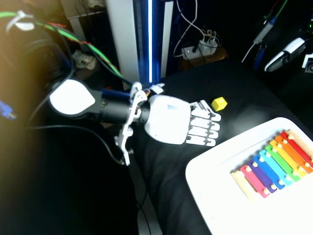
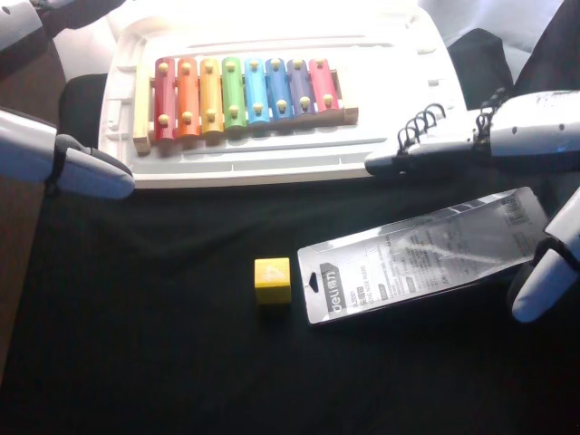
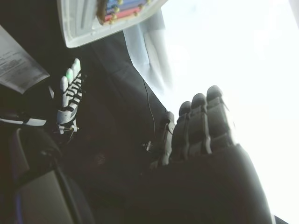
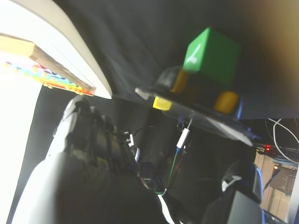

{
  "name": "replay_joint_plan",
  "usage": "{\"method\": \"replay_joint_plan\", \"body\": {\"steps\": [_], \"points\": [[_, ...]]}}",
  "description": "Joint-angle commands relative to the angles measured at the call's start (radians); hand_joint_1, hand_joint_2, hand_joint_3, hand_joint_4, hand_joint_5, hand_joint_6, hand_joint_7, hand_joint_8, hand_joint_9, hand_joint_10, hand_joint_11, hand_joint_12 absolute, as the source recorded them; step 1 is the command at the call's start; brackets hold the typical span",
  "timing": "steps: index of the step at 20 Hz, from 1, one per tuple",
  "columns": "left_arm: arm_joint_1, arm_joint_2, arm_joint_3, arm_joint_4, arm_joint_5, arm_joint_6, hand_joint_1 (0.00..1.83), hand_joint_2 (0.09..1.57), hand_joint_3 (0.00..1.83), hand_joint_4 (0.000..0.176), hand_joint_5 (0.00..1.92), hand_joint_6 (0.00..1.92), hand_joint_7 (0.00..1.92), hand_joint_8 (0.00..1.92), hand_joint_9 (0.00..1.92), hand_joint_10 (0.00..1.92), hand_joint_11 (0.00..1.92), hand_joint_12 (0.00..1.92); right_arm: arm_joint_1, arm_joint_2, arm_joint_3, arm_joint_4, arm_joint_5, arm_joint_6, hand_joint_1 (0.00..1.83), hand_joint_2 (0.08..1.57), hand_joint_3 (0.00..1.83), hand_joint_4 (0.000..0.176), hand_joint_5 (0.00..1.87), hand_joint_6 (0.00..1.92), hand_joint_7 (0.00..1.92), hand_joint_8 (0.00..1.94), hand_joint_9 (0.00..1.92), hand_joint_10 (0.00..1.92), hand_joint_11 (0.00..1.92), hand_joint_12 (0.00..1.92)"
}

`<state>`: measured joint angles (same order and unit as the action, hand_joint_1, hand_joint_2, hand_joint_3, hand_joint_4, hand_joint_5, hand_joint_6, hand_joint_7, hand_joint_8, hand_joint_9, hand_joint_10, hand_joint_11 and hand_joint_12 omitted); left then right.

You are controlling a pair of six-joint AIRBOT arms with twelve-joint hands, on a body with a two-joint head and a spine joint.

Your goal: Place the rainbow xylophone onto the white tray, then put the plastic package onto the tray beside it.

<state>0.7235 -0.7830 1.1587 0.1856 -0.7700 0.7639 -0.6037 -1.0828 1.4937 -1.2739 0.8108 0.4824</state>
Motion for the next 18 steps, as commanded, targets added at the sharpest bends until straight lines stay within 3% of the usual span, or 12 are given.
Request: {"method": "replay_joint_plan", "body": {"steps": [1, 4, 5, 8, 12, 14, 18], "points": [[-0.004, 0.004, -0.005, -0.038, -0.123, 0.000, 0.70, 0.68, 0.00, 0.077, 0.00, 0.00, 0.00, 0.00, 0.01, 0.00, 0.03, 0.02, 0.008, -0.004, -0.002, 0.061, 0.038, 0.011, 0.65, 0.61, 0.00, 0.000, 0.00, 0.00, 0.01, 0.00, 0.00, 0.00, 0.04, 0.03], [0.019, 0.003, -0.006, -0.060, -0.139, 0.000, 0.71, 0.68, 0.00, 0.077, 0.00, 0.00, 0.00, 0.00, 0.01, 0.00, 0.04, 0.02, 0.008, -0.016, -0.001, 0.019, 0.013, 0.021, 0.61, 0.60, 0.00, 0.000, 0.00, 0.00, 0.02, 0.01, 0.01, 0.00, 0.07, 0.04], [0.030, 0.004, -0.006, -0.072, -0.146, 0.000, 0.73, 0.67, 0.00, 0.088, 0.00, 0.00, 0.00, 0.00, 0.01, 0.00, 0.04, 0.02, 0.008, -0.022, -0.001, 0.012, 0.005, 0.021, 0.61, 0.60, 0.00, 0.000, 0.00, 0.00, 0.02, 0.01, 0.00, 0.00, 0.05, 0.04], [0.045, 0.004, -0.006, -0.085, -0.151, 0.000, 0.73, 0.67, 0.00, 0.093, 0.00, 0.00, 0.00, 0.00, 0.00, 0.00, 0.03, 0.02, 0.008, -0.026, -0.001, -0.011, -0.001, 0.030, 0.60, 0.63, 0.01, 0.002, 0.00, 0.00, 0.00, 0.00, 0.00, 0.00, 0.03, 0.03], [0.052, 0.003, -0.006, -0.089, -0.151, 0.000, 0.71, 0.68, 0.00, 0.073, 0.00, 0.00, 0.00, 0.00, 0.00, 0.00, 0.03, 0.02, 0.008, -0.026, -0.001, -0.045, -0.008, 0.051, 0.58, 0.67, 0.01, 0.000, 0.00, 0.00, 0.04, 0.01, 0.04, 0.01, 0.12, 0.08], [0.058, 0.003, -0.008, -0.090, -0.151, 0.000, 0.71, 0.67, 0.00, 0.073, 0.00, 0.00, 0.00, 0.00, 0.01, 0.00, 0.05, 0.03, 0.008, -0.025, -0.001, -0.052, -0.008, 0.055, 0.61, 0.66, 0.00, 0.000, 0.06, 0.00, 0.14, 0.00, 0.16, 0.01, 0.15, 0.14], [0.068, 0.003, -0.009, -0.097, -0.154, 0.000, 0.71, 0.67, 0.00, 0.047, 0.00, 0.00, 0.00, 0.00, 0.01, 0.00, 0.05, 0.03, 0.008, -0.025, -0.003, -0.065, -0.012, 0.061, 0.58, 0.64, 0.00, 0.000, 0.13, 0.00, 0.22, 0.00, 0.21, 0.00, 0.16, 0.19]]}}
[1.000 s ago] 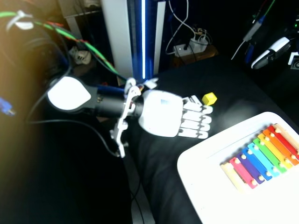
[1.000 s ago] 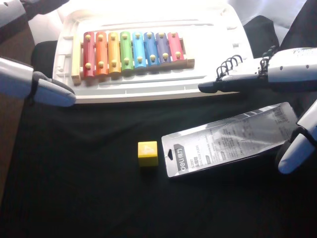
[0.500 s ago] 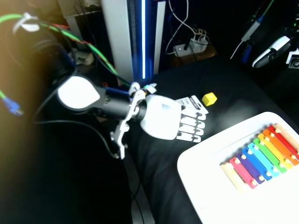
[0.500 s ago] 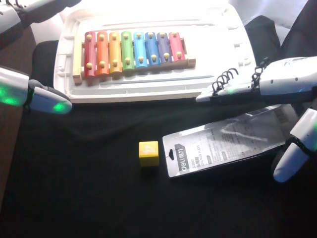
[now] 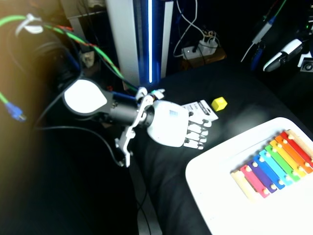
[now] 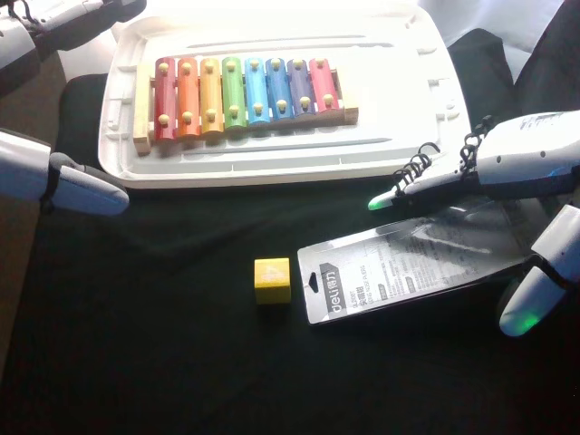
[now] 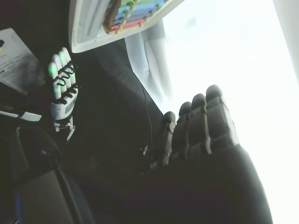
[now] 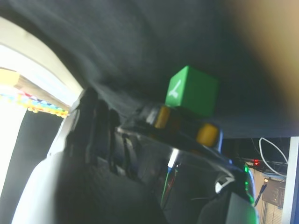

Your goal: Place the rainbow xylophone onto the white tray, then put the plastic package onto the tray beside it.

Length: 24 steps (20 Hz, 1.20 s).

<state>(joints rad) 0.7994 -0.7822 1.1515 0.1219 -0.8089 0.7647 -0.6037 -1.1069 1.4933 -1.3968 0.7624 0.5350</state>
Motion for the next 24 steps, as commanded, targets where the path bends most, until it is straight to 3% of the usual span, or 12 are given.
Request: {"method": "replay_joint_plan", "body": {"steps": [1, 3, 5, 8, 14, 15, 17, 20, 22, 24], "points": [[-0.003, 0.002, -0.003, -0.038, -0.117, 0.000, 0.72, 0.67, 0.00, 0.043, 0.00, 0.00, 0.00, 0.00, 0.01, 0.00, 0.05, 0.03, 0.008, -0.001, -0.003, 0.055, 0.034, 0.008, 0.57, 0.65, 0.00, 0.000, 0.13, 0.00, 0.22, 0.00, 0.22, 0.01, 0.19, 0.21], [0.005, 0.002, -0.003, -0.044, -0.122, 0.000, 0.71, 0.67, 0.00, 0.053, 0.00, 0.00, 0.00, 0.00, 0.00, 0.00, 0.04, 0.03, 0.008, -0.001, -0.003, 0.051, 0.030, 0.008, 0.58, 0.65, 0.00, 0.000, 0.15, 0.01, 0.22, 0.00, 0.21, 0.00, 0.15, 0.21], [0.011, 0.002, -0.003, -0.048, -0.124, 0.000, 0.70, 0.68, 0.00, 0.057, 0.00, 0.00, 0.00, 0.00, 0.00, 0.00, 0.03, 0.03, 0.008, 0.000, -0.003, 0.048, 0.026, 0.008, 0.59, 0.63, 0.00, 0.000, 0.17, 0.00, 0.26, 0.00, 0.26, 0.00, 0.15, 0.42], [0.017, 0.001, -0.003, -0.054, -0.128, 0.000, 0.72, 0.68, 0.00, 0.065, 0.00, 0.00, 0.00, 0.00, 0.00, 0.00, 0.02, 0.02, 0.008, 0.000, -0.003, 0.038, 0.018, 0.008, 0.63, 0.65, 0.00, 0.000, 0.20, 0.00, 0.28, 0.00, 0.29, 0.00, 0.16, 0.53], [0.038, -0.002, -0.003, -0.067, -0.138, 0.000, 0.73, 0.68, 0.00, 0.062, 0.00, 0.00, 0.00, 0.00, 0.00, 0.00, 0.02, 0.03, 0.008, 0.000, -0.002, 0.037, 0.016, 0.008, 0.89, 0.69, 0.01, 0.000, 0.26, 0.00, 0.30, 0.00, 0.31, 0.00, 0.23, 0.43], [0.039, -0.003, -0.003, -0.067, -0.137, 0.000, 0.74, 0.67, 0.00, 0.078, 0.00, 0.00, 0.00, 0.00, 0.00, 0.00, 0.02, 0.02, 0.008, 0.000, -0.002, 0.036, 0.015, 0.008, 0.90, 0.70, 0.01, 0.000, 0.25, 0.00, 0.29, 0.00, 0.30, 0.00, 0.23, 0.43], [0.042, -0.004, -0.003, -0.068, -0.137, 0.000, 0.76, 0.68, 0.00, 0.065, 0.00, 0.00, 0.00, 0.00, 0.00, 0.00, 0.02, 0.02, 0.008, 0.000, 0.000, 0.036, 0.011, 0.008, 0.91, 0.73, 0.00, 0.000, 0.25, 0.00, 0.30, 0.00, 0.31, 0.00, 0.25, 0.38], [0.047, -0.003, -0.005, -0.072, -0.139, 0.000, 0.75, 0.69, 0.00, 0.080, 0.00, 0.00, 0.00, 0.00, 0.00, 0.00, 0.03, 0.03, 0.008, -0.001, 0.000, 0.023, -0.007, 0.008, 0.88, 0.72, 0.00, 0.000, 0.26, 0.00, 0.30, 0.00, 0.32, 0.00, 0.33, 0.31], [0.053, -0.003, -0.006, -0.080, -0.144, 0.000, 0.74, 0.69, 0.00, 0.052, 0.00, 0.00, 0.00, 0.00, 0.00, 0.00, 0.03, 0.03, 0.008, -0.001, 0.004, 0.010, -0.013, 0.008, 0.82, 0.72, 0.00, 0.000, 0.27, 0.01, 0.33, 0.01, 0.35, 0.01, 0.29, 0.29], [0.071, -0.003, -0.007, -0.094, -0.157, 0.000, 0.74, 0.67, 0.00, 0.056, 0.00, 0.00, 0.00, 0.00, 0.00, 0.00, 0.02, 0.03, 0.008, -0.011, 0.010, -0.001, -0.023, 0.008, 0.74, 0.70, 0.00, 0.000, 0.27, 0.00, 0.36, 0.01, 0.39, 0.01, 0.32, 0.41]]}}
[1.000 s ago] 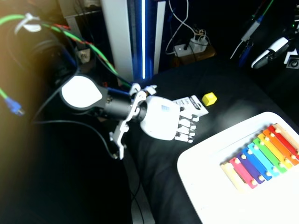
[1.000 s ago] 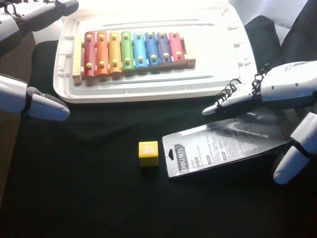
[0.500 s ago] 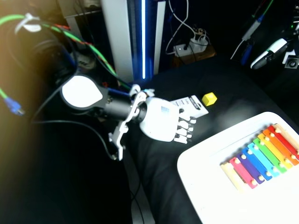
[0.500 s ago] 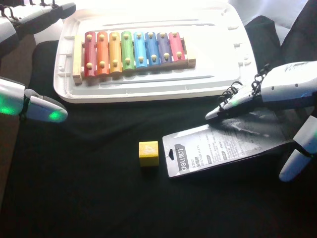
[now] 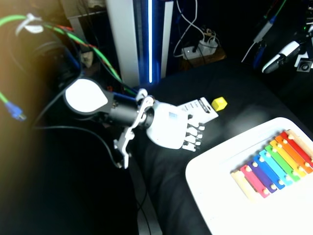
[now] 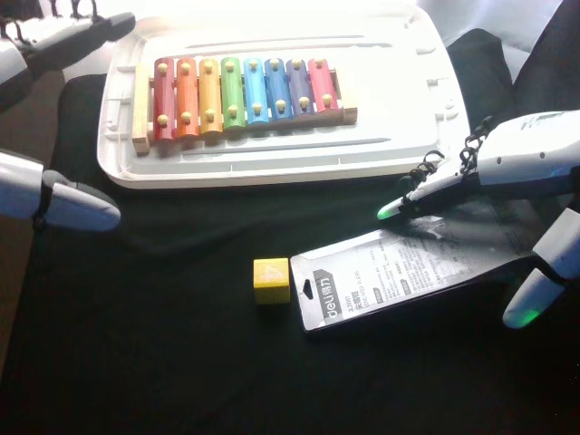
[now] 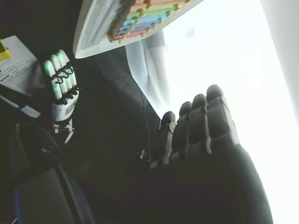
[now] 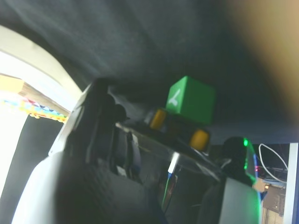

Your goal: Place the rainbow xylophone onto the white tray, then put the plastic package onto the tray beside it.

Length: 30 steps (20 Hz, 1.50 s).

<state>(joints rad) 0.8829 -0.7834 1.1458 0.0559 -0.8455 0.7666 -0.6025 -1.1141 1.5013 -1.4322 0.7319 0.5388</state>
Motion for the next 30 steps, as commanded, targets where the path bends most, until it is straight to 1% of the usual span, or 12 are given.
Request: {"method": "replay_joint_plan", "body": {"steps": [1, 8, 12, 18, 20, 22, 25, 26, 27, 28, 29, 30], "points": [[0.000, -0.001, -0.002, -0.038, -0.130, -0.002, 0.75, 0.66, 0.00, 0.057, 0.00, 0.00, 0.00, 0.00, 0.00, 0.00, 0.02, 0.03, 0.006, -0.008, 0.005, 0.030, 0.001, 0.005, 0.77, 0.71, 0.00, 0.000, 0.26, 0.00, 0.35, 0.00, 0.37, 0.00, 0.31, 0.49], [0.012, 0.001, -0.007, -0.047, -0.136, -0.002, 0.74, 0.66, 0.00, 0.070, 0.00, 0.00, 0.00, 0.00, 0.00, 0.00, 0.03, 0.04, 0.006, -0.014, 0.014, 0.029, -0.016, 0.005, 0.80, 0.71, 0.00, 0.000, 0.31, 0.00, 0.38, 0.00, 0.40, 0.00, 0.34, 0.58], [0.027, 0.001, -0.009, -0.058, -0.146, -0.002, 0.75, 0.64, 0.00, 0.060, 0.00, 0.00, 0.00, 0.00, 0.02, 0.01, 0.02, 0.04, 0.006, -0.025, 0.027, 0.025, -0.029, 0.005, 0.88, 0.73, 0.00, 0.000, 0.32, 0.00, 0.40, 0.00, 0.42, 0.00, 0.40, 0.40], [0.046, 0.001, -0.012, -0.072, -0.157, -0.002, 0.76, 0.65, 0.00, 0.091, 0.00, 0.00, 0.00, 0.00, 0.01, 0.00, 0.01, 0.04, 0.006, -0.048, 0.053, 0.022, -0.051, 0.005, 0.95, 0.74, 0.00, 0.000, 0.34, 0.01, 0.42, 0.00, 0.46, 0.00, 0.51, 0.35], [0.053, 0.003, -0.014, -0.077, -0.161, -0.002, 0.76, 0.64, 0.00, 0.112, 0.00, 0.00, 0.00, 0.00, 0.00, 0.00, 0.00, 0.03, 0.006, -0.056, 0.061, 0.022, -0.054, 0.005, 1.02, 0.79, 0.00, 0.000, 0.41, 0.01, 0.43, 0.00, 0.46, 0.00, 0.48, 0.36], [0.058, 0.003, -0.016, -0.080, -0.163, -0.002, 0.75, 0.65, 0.00, 0.098, 0.00, 0.00, 0.00, 0.00, 0.00, 0.00, 0.01, 0.04, 0.006, -0.061, 0.067, 0.022, -0.057, 0.005, 1.07, 0.85, 0.00, 0.000, 0.55, 0.01, 0.55, 0.01, 0.52, 0.01, 0.49, 0.35], [0.060, 0.003, -0.018, -0.081, -0.164, -0.002, 0.74, 0.65, 0.00, 0.106, 0.00, 0.00, 0.01, 0.00, 0.00, 0.00, 0.02, 0.04, 0.006, -0.061, 0.068, 0.022, -0.058, 0.005, 1.12, 0.96, 0.00, 0.000, 0.76, 0.01, 0.75, 0.01, 0.68, 0.02, 0.51, 0.21], [0.060, 0.003, -0.018, -0.081, -0.164, -0.002, 0.74, 0.65, 0.00, 0.089, 0.00, 0.00, 0.00, 0.00, 0.00, 0.00, 0.02, 0.04, 0.006, -0.061, 0.068, 0.022, -0.058, 0.005, 1.16, 0.97, 0.00, 0.000, 0.84, 0.01, 0.83, 0.01, 0.77, 0.02, 0.59, 0.25], [0.061, 0.003, -0.018, -0.081, -0.164, -0.002, 0.73, 0.65, 0.00, 0.083, 0.00, 0.00, 0.00, 0.00, 0.00, 0.00, 0.02, 0.05, 0.006, -0.061, 0.068, 0.022, -0.058, 0.005, 1.22, 1.07, 0.00, 0.000, 0.89, 0.00, 0.99, 0.00, 1.01, 0.10, 0.73, 0.90], [0.062, 0.002, -0.018, -0.082, -0.165, -0.002, 0.74, 0.64, 0.00, 0.082, 0.00, 0.00, 0.00, 0.00, 0.00, 0.00, 0.02, 0.05, 0.006, -0.061, 0.068, 0.022, -0.058, 0.005, 1.24, 1.15, 0.00, 0.000, 0.84, 0.71, 0.95, 1.03, 1.11, 0.23, 0.79, 1.19], [0.064, 0.002, -0.019, -0.083, -0.167, -0.002, 0.74, 0.64, 0.00, 0.091, 0.00, 0.00, 0.00, 0.00, 0.00, 0.00, 0.02, 0.05, 0.006, -0.061, 0.070, 0.023, -0.058, 0.005, 1.24, 1.17, 0.00, 0.000, 0.84, 1.07, 0.89, 1.15, 1.16, 0.62, 0.98, 1.31], [0.067, 0.002, -0.019, -0.085, -0.169, -0.002, 0.75, 0.64, 0.00, 0.100, 0.00, 0.00, 0.00, 0.00, 0.00, 0.00, 0.01, 0.05, 0.006, -0.061, 0.071, 0.024, -0.058, 0.005, 1.23, 1.20, 0.00, 0.000, 0.80, 1.20, 0.85, 1.22, 1.08, 0.83, 0.98, 1.36]]}}
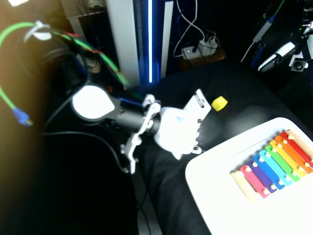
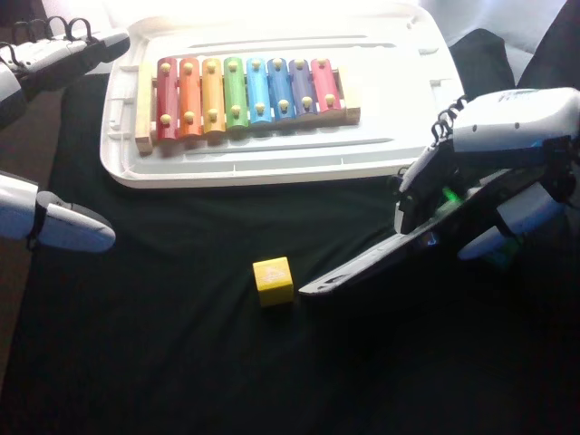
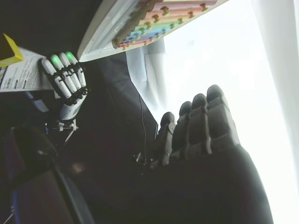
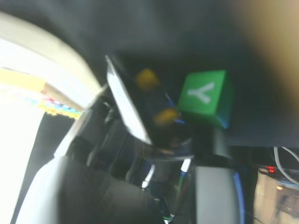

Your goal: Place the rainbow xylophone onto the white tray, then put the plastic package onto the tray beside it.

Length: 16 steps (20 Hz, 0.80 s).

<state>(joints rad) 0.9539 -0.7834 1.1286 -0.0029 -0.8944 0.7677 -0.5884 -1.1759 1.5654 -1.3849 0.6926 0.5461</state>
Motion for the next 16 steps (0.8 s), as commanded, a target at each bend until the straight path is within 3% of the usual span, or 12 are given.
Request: {"method": "replay_joint_plan", "body": {"steps": [1, 2, 3, 4, 5, 6, 7, 11, 12, 13, 14, 16], "points": [[-0.002, 0.002, -0.002, -0.029, -0.122, -0.004, 0.75, 0.64, 0.00, 0.102, 0.00, 0.00, 0.00, 0.00, 0.00, 0.00, 0.02, 0.05, -0.008, 0.001, 0.007, -0.023, -0.018, -0.003, 1.13, 1.22, 0.00, 0.000, 0.77, 1.28, 0.94, 1.07, 1.08, 1.17, 1.05, 1.50], [0.001, 0.002, -0.002, -0.032, -0.125, -0.004, 0.75, 0.64, 0.00, 0.095, 0.00, 0.00, 0.00, 0.00, 0.00, 0.00, 0.02, 0.05, -0.008, 0.001, 0.009, -0.021, -0.018, -0.003, 1.10, 1.26, 0.00, 0.000, 0.72, 1.36, 0.97, 0.97, 1.06, 1.25, 1.07, 1.52], [0.004, 0.002, -0.003, -0.034, -0.127, -0.004, 0.74, 0.64, 0.00, 0.094, 0.00, 0.00, 0.00, 0.00, 0.00, 0.00, 0.02, 0.05, -0.008, 0.002, 0.009, -0.018, -0.018, -0.003, 1.20, 1.21, 0.00, 0.000, 0.78, 1.25, 0.88, 1.18, 1.11, 1.26, 1.13, 1.53], [0.006, 0.002, -0.003, -0.036, -0.129, -0.004, 0.76, 0.64, 0.00, 0.097, 0.00, 0.00, 0.00, 0.00, 0.00, 0.00, 0.00, 0.03, -0.008, 0.002, 0.010, -0.017, -0.018, -0.003, 1.13, 1.22, 0.00, 0.000, 0.78, 1.27, 0.96, 1.31, 1.17, 1.50, 1.21, 1.66], [0.009, 0.001, -0.003, -0.039, -0.133, -0.004, 0.76, 0.63, 0.00, 0.093, 0.00, 0.00, 0.00, 0.00, 0.00, 0.00, 0.00, 0.03, -0.008, 0.002, 0.009, -0.017, -0.018, -0.003, 1.11, 1.23, 0.00, 0.000, 0.76, 1.30, 1.06, 1.69, 1.30, 1.77, 1.36, 1.82], [0.009, 0.001, -0.003, -0.039, -0.134, -0.004, 0.76, 0.63, 0.00, 0.094, 0.00, 0.00, 0.00, 0.00, 0.00, 0.00, 0.00, 0.03, -0.008, 0.002, 0.009, -0.017, -0.018, -0.003, 1.11, 1.23, 0.00, 0.000, 0.76, 1.30, 1.07, 1.82, 1.33, 1.86, 1.39, 1.87], [0.009, 0.001, -0.003, -0.039, -0.134, -0.004, 0.76, 0.64, 0.00, 0.084, 0.00, 0.00, 0.00, 0.00, 0.00, 0.00, 0.01, 0.03, -0.008, 0.002, 0.009, -0.016, -0.018, -0.003, 1.11, 1.24, 0.00, 0.000, 0.75, 1.31, 1.04, 1.90, 1.32, 1.91, 1.39, 1.91], [0.010, 0.000, -0.003, -0.040, -0.134, -0.003, 0.74, 0.64, 0.00, 0.081, 0.00, 0.00, 0.00, 0.00, 0.00, 0.00, 0.01, 0.03, -0.008, 0.002, 0.006, 0.015, -0.017, -0.003, 1.12, 1.21, 0.00, 0.000, 0.80, 1.24, 1.04, 1.91, 1.29, 1.92, 1.37, 1.92], [0.011, -0.001, -0.003, -0.040, -0.135, -0.003, 0.75, 0.64, 0.00, 0.078, 0.00, 0.00, 0.00, 0.00, 0.00, 0.00, 0.02, 0.04, -0.008, 0.002, 0.004, 0.034, -0.015, -0.004, 1.13, 1.19, 0.00, 0.000, 0.83, 1.20, 1.03, 1.91, 1.27, 1.92, 1.36, 1.92], [0.011, -0.001, -0.003, -0.041, -0.135, -0.003, 0.75, 0.63, 0.00, 0.061, 0.00, 0.00, 0.01, 0.00, 0.03, 0.01, 0.04, 0.05, -0.007, 0.002, 0.003, 0.056, -0.009, -0.014, 1.13, 1.19, 0.00, 0.000, 0.83, 1.19, 1.07, 1.94, 1.29, 1.92, 1.37, 1.92], [0.012, -0.002, -0.003, -0.041, -0.134, -0.003, 0.74, 0.63, 0.00, 0.055, 0.00, 0.00, 0.03, 0.01, 0.04, 0.01, 0.05, 0.05, -0.007, 0.003, 0.003, 0.069, -0.005, -0.020, 1.13, 1.19, 0.00, 0.000, 0.84, 1.18, 1.07, 1.94, 1.29, 1.92, 1.35, 1.92], [0.013, -0.003, -0.003, -0.041, -0.135, -0.003, 0.76, 0.64, 0.00, 0.058, 0.00, 0.00, 0.02, 0.01, 0.02, 0.01, 0.01, 0.04, -0.007, 0.009, 0.002, 0.120, 0.006, -0.051, 1.16, 1.14, 0.00, 0.000, 0.93, 1.04, 1.13, 1.93, 1.33, 1.92, 1.36, 1.92]]}}
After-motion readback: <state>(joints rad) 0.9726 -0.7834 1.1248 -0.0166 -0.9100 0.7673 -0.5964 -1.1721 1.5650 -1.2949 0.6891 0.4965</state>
